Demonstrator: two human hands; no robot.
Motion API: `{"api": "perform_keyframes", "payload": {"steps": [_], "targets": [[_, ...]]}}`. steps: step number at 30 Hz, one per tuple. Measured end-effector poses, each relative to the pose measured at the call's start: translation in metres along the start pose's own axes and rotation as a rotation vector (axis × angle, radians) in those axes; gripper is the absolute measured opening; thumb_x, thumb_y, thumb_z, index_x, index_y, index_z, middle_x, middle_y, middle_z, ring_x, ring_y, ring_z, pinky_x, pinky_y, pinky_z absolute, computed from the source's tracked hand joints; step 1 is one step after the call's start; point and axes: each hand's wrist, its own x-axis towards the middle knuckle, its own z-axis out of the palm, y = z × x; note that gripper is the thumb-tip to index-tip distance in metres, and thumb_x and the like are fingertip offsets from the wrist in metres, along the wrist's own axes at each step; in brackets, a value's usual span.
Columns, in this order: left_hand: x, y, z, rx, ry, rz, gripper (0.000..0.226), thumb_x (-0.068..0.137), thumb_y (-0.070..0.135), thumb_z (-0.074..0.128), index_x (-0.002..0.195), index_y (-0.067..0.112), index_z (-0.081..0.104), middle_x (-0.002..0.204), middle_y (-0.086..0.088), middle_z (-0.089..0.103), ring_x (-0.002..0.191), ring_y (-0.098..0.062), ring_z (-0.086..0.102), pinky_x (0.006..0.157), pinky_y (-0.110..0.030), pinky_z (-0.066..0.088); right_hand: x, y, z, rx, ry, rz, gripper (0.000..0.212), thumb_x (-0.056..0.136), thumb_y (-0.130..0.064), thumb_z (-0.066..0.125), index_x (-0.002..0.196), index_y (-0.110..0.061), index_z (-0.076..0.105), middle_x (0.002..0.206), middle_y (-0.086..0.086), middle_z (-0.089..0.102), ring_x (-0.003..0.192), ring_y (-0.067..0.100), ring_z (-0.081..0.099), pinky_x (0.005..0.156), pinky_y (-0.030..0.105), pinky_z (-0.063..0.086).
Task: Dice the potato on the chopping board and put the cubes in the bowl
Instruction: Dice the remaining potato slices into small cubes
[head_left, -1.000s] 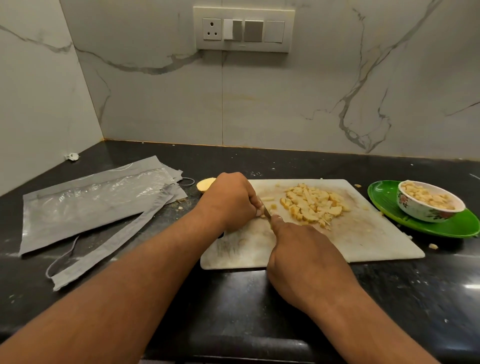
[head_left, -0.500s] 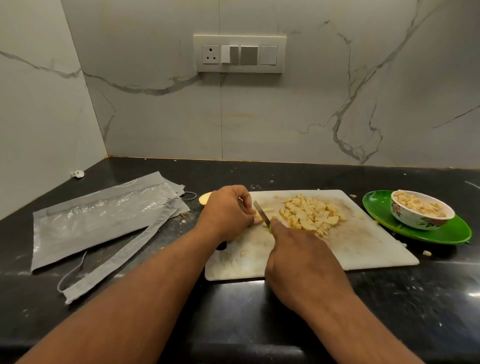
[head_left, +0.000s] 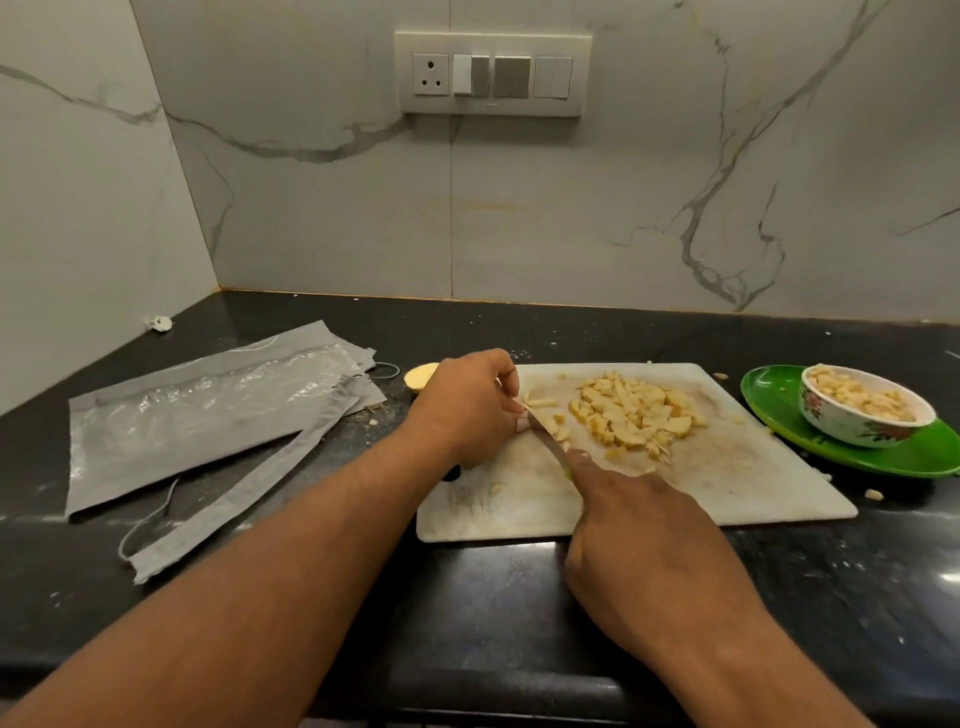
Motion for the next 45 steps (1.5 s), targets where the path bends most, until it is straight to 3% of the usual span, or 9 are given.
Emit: {"api": "perform_keyframes", "payload": {"steps": [7,10,17,23,30,34,37,42,45], "targets": [[-0.004,-0.005,0.003,-0.102,0.033,0.036,0.038,0.095,0.014,0.072,0.125,0.036,0.063,0.079,0.014,0.076,0.080,0.005,0.068,0.073,-0.015,0.049,-0.012,0.007,-0.014,0.064,0.096,0.079,0.064,0.095,-0.022,0.034,0.157,-0.032,0.018,0.113,0.000,0.064,0.090,0.019,0.054,0.076,0.033,0.042],[-0.001,-0.008,0.002,-0.273,0.141,0.017,0.035,0.097,0.008,0.065,0.124,0.030,0.068,0.082,0.007,0.078,0.070,-0.005,0.074,0.075,-0.033,0.063,-0.001,-0.009,-0.012,0.073,0.062,0.080,0.063,0.095,-0.020,0.036,0.157,-0.029,0.021,0.122,0.005,0.061,0.099,0.022,0.055,0.081,0.034,0.041],[0.001,-0.016,-0.008,-0.397,0.201,-0.046,0.028,0.081,0.012,0.088,0.101,0.023,0.073,0.072,0.002,0.077,0.065,-0.011,0.074,0.072,-0.032,0.063,0.017,-0.031,0.007,0.057,0.016,0.027,0.060,0.095,-0.020,0.044,0.153,-0.025,0.027,0.122,0.006,0.060,0.103,0.023,0.059,0.074,0.033,0.040],[0.006,-0.015,-0.018,-0.473,0.302,-0.045,0.009,0.091,0.019,0.080,0.099,0.020,0.075,0.079,-0.002,0.077,0.063,-0.007,0.071,0.056,-0.018,0.055,0.004,0.002,-0.006,-0.010,0.062,0.111,0.063,0.094,-0.017,0.037,0.155,-0.026,0.025,0.121,0.002,0.061,0.103,0.023,0.059,0.077,0.034,0.042],[0.002,-0.011,-0.004,-0.063,0.026,0.115,0.021,0.097,0.024,0.070,0.116,0.030,0.079,0.111,0.012,0.076,0.097,0.000,0.069,0.092,-0.023,0.055,0.012,-0.009,-0.002,0.104,0.053,0.102,0.062,0.094,-0.021,0.036,0.155,-0.028,0.027,0.124,0.002,0.062,0.106,0.023,0.058,0.083,0.034,0.044],[0.004,-0.004,0.012,0.267,-0.163,0.218,0.041,0.102,0.019,0.052,0.139,0.032,0.066,0.143,0.006,0.064,0.130,-0.020,0.058,0.112,-0.039,0.047,0.013,-0.005,-0.007,0.184,0.082,0.128,0.060,0.096,-0.019,0.036,0.155,-0.026,0.031,0.131,0.001,0.060,0.117,0.021,0.055,0.095,0.034,0.043],[0.004,-0.001,0.016,0.430,-0.211,0.255,0.046,0.101,0.021,0.048,0.144,0.033,0.060,0.145,0.004,0.061,0.132,-0.023,0.054,0.111,-0.044,0.046,0.014,0.000,-0.010,0.201,0.092,0.138,0.058,0.096,-0.020,0.037,0.153,-0.026,0.035,0.134,0.000,0.061,0.120,0.021,0.054,0.096,0.032,0.043],[-0.003,0.006,0.012,0.416,0.088,0.205,0.043,0.095,0.027,0.055,0.136,0.029,0.068,0.127,0.005,0.073,0.115,-0.019,0.065,0.099,-0.040,0.056,0.010,0.003,-0.010,0.241,0.091,0.138,0.056,0.095,-0.021,0.039,0.150,-0.028,0.041,0.136,-0.003,0.060,0.122,0.019,0.054,0.100,0.032,0.042],[-0.006,0.010,0.014,0.396,0.007,0.239,0.047,0.096,0.020,0.052,0.141,0.028,0.063,0.130,0.003,0.069,0.117,-0.021,0.061,0.099,-0.039,0.053,0.010,0.004,-0.007,0.318,0.127,0.137,0.055,0.095,-0.019,0.040,0.149,-0.026,0.045,0.136,-0.004,0.061,0.123,0.017,0.055,0.101,0.030,0.042]]}}
